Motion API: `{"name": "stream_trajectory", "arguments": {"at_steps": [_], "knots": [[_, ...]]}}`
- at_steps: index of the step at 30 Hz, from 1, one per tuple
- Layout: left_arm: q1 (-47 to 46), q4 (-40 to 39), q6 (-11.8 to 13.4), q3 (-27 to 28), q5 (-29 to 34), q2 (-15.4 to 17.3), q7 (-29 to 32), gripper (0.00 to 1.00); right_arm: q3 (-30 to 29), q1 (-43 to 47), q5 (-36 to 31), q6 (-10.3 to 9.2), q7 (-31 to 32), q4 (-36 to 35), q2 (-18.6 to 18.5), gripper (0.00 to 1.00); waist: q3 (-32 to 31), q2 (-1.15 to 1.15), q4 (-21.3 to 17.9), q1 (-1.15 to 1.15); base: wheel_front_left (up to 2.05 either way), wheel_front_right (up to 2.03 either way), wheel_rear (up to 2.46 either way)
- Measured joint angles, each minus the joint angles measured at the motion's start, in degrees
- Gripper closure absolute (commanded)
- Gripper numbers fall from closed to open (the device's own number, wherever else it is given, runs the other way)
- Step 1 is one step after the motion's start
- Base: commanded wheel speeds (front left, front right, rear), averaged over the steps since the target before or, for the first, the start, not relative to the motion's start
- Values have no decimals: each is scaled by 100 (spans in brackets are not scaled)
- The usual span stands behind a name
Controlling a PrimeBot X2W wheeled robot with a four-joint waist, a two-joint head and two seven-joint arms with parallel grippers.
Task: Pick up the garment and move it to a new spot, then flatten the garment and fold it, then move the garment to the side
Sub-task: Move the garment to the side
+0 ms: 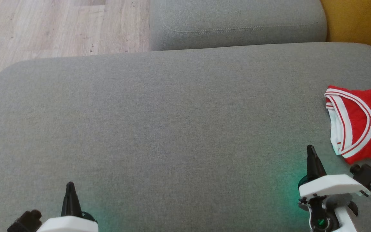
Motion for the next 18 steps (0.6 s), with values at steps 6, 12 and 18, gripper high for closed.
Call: {"name": "stream_trajectory", "arguments": {"at_steps": [6,12,18], "knots": [[-20,-65,-27,21,-388,0,98,100,-86,1,381,0,114,-109,0,100,0,0,-5,0,0,0,0],[-71,-118,-31,42,-769,0,182,100,-144,4,765,0,214,-235,0,100,0,0,-11,0,0,0,0],[-130,-160,-33,134,-1151,0,281,100,-201,8,1146,0,296,-345,0,100,0,0,-16,0,0,0,0]]}}
